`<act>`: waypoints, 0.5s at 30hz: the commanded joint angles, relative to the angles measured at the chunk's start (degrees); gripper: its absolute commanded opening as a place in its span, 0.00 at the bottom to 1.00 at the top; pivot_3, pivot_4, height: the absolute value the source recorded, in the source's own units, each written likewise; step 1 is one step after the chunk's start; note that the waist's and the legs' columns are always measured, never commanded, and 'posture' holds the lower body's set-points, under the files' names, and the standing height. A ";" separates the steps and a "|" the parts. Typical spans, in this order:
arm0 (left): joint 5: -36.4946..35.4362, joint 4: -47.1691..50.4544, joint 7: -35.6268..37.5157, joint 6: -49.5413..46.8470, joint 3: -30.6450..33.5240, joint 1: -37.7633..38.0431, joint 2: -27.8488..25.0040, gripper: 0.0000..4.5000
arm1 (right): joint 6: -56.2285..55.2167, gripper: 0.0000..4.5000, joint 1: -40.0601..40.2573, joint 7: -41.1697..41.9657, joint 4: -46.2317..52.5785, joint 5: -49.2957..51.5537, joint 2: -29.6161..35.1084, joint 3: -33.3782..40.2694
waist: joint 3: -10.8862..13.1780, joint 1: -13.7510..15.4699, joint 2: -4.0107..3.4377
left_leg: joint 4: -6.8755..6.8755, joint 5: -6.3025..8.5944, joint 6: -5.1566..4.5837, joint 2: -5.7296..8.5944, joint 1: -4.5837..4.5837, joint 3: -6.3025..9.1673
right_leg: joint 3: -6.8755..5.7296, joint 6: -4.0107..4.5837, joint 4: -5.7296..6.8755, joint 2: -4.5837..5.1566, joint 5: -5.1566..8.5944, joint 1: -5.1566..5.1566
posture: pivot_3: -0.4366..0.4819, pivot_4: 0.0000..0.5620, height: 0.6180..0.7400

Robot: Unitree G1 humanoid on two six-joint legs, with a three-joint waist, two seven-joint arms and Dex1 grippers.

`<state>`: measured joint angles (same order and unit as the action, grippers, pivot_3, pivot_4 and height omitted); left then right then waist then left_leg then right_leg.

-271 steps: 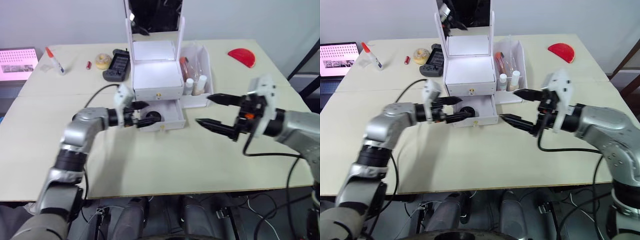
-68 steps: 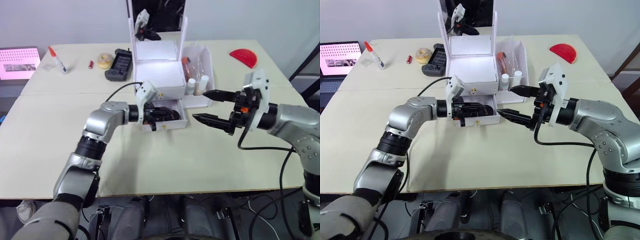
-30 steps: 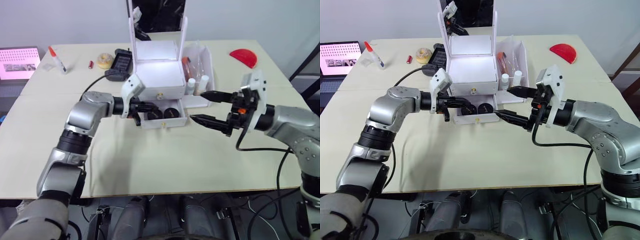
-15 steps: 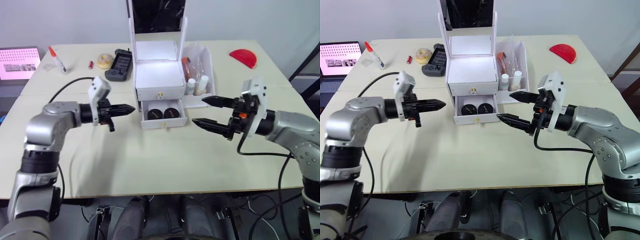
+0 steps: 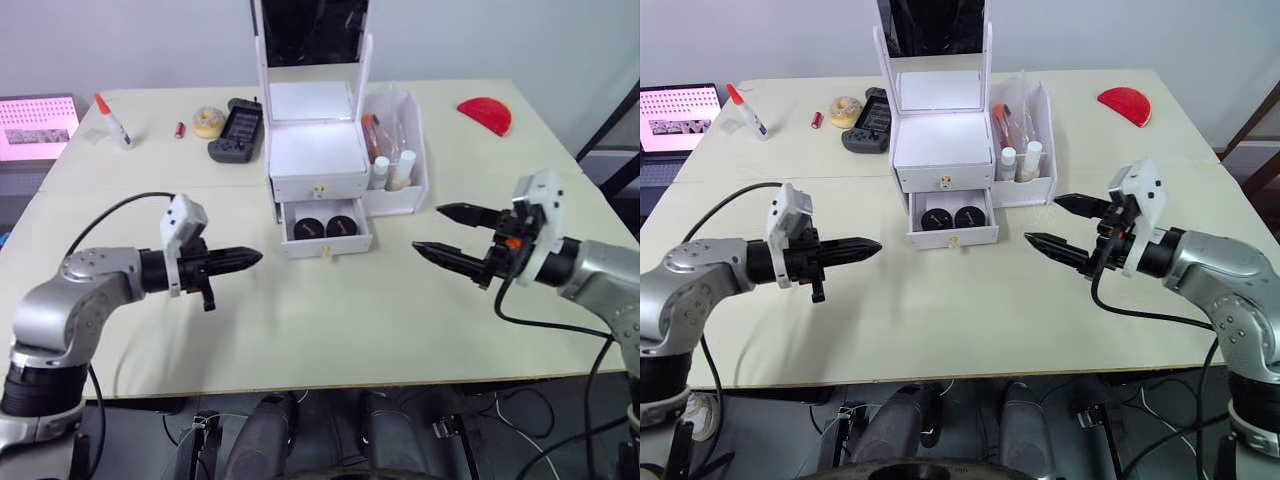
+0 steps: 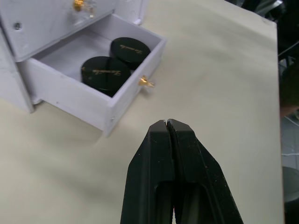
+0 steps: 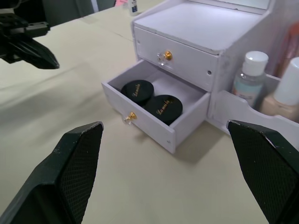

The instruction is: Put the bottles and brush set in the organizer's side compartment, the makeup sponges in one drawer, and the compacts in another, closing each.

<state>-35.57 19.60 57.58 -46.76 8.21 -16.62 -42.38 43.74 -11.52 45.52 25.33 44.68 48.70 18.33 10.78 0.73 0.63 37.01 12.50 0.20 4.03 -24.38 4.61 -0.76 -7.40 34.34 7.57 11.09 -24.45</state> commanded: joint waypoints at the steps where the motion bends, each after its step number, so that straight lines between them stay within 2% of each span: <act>1: 0.56 2.62 -1.16 2.84 0.62 0.85 -0.84 0.01 | -3.00 1.00 2.53 1.65 -0.58 -2.00 1.42 2.86 | 0.00 0.05 0.00 | 0.01 0.00 0.00 0.00 0.00 -0.01 | 0.00 0.00 0.00 0.00 0.00 0.00 | 0.48 0.27 0.97; 4: 0.18 2.37 -1.69 4.06 2.26 1.73 -1.36 0.01 | -4.13 1.00 4.62 2.29 -1.46 -2.48 1.80 4.75 | 0.00 0.07 0.00 | 0.02 0.00 0.00 0.01 0.00 -0.01 | 0.00 0.01 -0.01 0.01 0.00 0.01 | 0.48 0.27 0.97; 6: -1.35 2.40 -1.53 4.05 5.55 2.45 -2.57 0.01 | -4.00 1.00 7.11 2.49 -2.09 -2.83 2.46 7.45 | 0.00 0.03 0.00 | 0.01 0.00 0.00 0.00 0.00 -0.02 | 0.00 0.01 -0.01 0.01 0.00 0.01 | 0.48 0.27 0.97; 7: -2.50 2.67 -1.07 3.56 7.29 3.10 -3.49 0.06 | -4.08 1.00 8.45 2.96 -2.42 -2.97 2.76 8.91 | 0.00 0.03 0.00 | 0.00 0.00 0.00 -0.01 0.00 -0.01 | 0.00 0.01 -0.01 0.00 0.01 0.01 | 0.48 0.27 0.97; 10: -6.00 3.51 1.01 1.60 11.07 5.93 -6.36 0.28 | -4.56 1.00 11.95 4.06 -3.61 -3.83 3.45 11.84 | 0.00 0.02 -0.01 | -0.03 0.01 -0.01 -0.02 0.00 -0.01 | 0.00 0.01 -0.02 0.00 0.01 -0.01 | 0.48 0.27 0.97; 12: -6.60 3.88 2.26 1.45 12.32 8.11 -8.29 0.51 | -5.23 1.00 14.29 5.11 -4.26 -4.66 3.70 13.28 | -0.01 -0.01 -0.02 | -0.03 0.01 -0.01 -0.02 0.01 -0.04 | 0.00 0.02 -0.04 0.01 0.02 0.00 | 0.48 0.27 0.97; 14: -6.22 3.53 3.00 2.43 12.76 9.61 -9.55 0.78 | -6.55 1.00 14.93 5.19 -5.29 -5.32 3.43 14.42 | -0.01 -0.01 -0.04 | -0.03 0.02 -0.01 -0.02 0.01 -0.06 | 0.00 0.02 -0.05 0.02 0.02 0.00 | 0.48 0.27 0.97; 15: -6.13 3.29 3.24 2.78 12.68 9.93 -9.92 0.87 | -6.99 1.00 15.13 5.42 -5.68 -5.59 3.54 14.71 | 0.00 -0.01 -0.04 | -0.02 0.02 0.00 -0.03 0.01 -0.07 | 0.00 0.03 -0.06 0.02 0.02 0.00 | 0.48 0.27 0.97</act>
<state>-40.80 21.91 59.92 -45.05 19.26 -6.57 -51.36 38.56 4.01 50.34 19.40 39.41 51.40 30.47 10.78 0.72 0.59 36.99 12.52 0.19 4.00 -24.37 4.53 -0.76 -7.37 34.28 7.60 11.11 -24.45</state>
